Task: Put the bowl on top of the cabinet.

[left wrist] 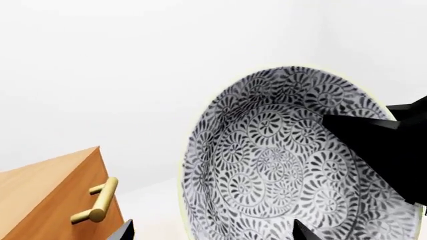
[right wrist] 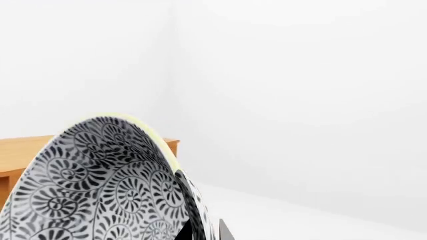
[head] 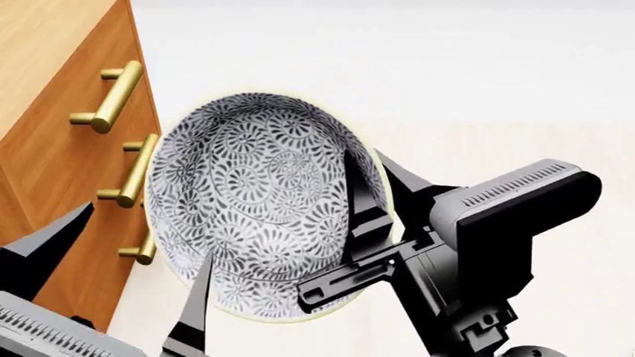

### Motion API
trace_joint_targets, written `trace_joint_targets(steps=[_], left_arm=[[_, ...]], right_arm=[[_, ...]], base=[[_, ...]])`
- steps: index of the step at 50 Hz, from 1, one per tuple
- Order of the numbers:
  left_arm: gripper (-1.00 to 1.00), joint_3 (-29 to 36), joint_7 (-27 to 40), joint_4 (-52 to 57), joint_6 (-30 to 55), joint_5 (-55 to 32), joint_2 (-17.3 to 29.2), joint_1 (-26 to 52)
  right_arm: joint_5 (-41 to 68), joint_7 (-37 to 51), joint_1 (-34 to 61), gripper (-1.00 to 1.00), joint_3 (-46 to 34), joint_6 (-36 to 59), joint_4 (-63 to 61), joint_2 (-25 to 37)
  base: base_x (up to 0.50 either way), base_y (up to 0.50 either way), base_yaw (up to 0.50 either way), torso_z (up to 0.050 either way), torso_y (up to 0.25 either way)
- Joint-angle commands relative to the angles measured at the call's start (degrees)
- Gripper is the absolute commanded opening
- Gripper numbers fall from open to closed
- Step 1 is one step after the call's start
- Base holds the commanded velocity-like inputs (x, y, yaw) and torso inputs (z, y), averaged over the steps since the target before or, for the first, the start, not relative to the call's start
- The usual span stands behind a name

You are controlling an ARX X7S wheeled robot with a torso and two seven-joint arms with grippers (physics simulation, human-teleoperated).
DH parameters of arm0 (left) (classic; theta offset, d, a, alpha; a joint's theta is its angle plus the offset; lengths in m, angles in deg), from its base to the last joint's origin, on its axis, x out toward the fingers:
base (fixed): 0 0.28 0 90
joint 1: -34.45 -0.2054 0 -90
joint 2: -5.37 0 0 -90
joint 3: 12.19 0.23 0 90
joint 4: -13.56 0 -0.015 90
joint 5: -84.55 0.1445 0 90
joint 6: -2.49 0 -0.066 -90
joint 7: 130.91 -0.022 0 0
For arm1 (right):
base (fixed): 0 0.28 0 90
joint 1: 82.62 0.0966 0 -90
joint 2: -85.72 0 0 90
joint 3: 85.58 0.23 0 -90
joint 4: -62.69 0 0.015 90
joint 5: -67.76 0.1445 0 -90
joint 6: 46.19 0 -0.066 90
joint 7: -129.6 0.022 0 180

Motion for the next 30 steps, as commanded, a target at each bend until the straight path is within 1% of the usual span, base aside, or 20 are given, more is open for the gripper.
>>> trace_joint_targets(steps=[1,10,21,23,24,25,30], left_arm=[[1.0,-0.6,0.9,-2.0,2.5,-2.5,-0.5,3.6],[1.0,-1.2,1.0,-3.7,3.5,-3.6,-0.8,5.8],[1.0,0.5,-0.1,-7.0,2.3,-1.5,-1.1,6.9],[1.0,0.8,-0.8,-7.8,1.9,-1.2,-0.9,7.3],[1.0,1.5,-3.1,-8.0,-0.7,-0.1,-0.2,7.0],[1.0,0.7,-2.1,-9.1,0.5,-0.8,-0.6,7.2],[1.0,0.6,-3.6,-11.7,-0.6,-0.8,-0.9,7.4]], right_arm=[[-1.2,-0.1,-0.5,-1.0,0.2,-0.4,-1.5,0.4],[-1.5,-0.2,-0.5,-1.0,0.0,-0.3,-1.6,0.5],[-2.0,-0.5,-0.8,-1.0,-0.3,-0.7,-0.7,0.1],[-2.2,-0.4,-1.0,-1.0,-0.3,-0.7,-1.1,0.4],[-2.0,-0.5,-1.0,-1.0,-0.2,-0.7,-1.1,0.5],[-2.0,-0.4,-1.0,-1.0,-0.1,-0.8,-1.1,0.6],[-2.4,-0.4,-1.1,-1.0,-0.4,-0.8,-0.9,0.5]], base=[[0.0,0.0,0.0,0.0,0.0],[0.0,0.0,0.0,0.0,0.001],[0.0,0.0,0.0,0.0,0.0],[0.0,0.0,0.0,0.0,0.0],[0.0,0.0,0.0,0.0,0.0],[0.0,0.0,0.0,0.01,0.0],[0.0,0.0,0.0,0.0,0.0]])
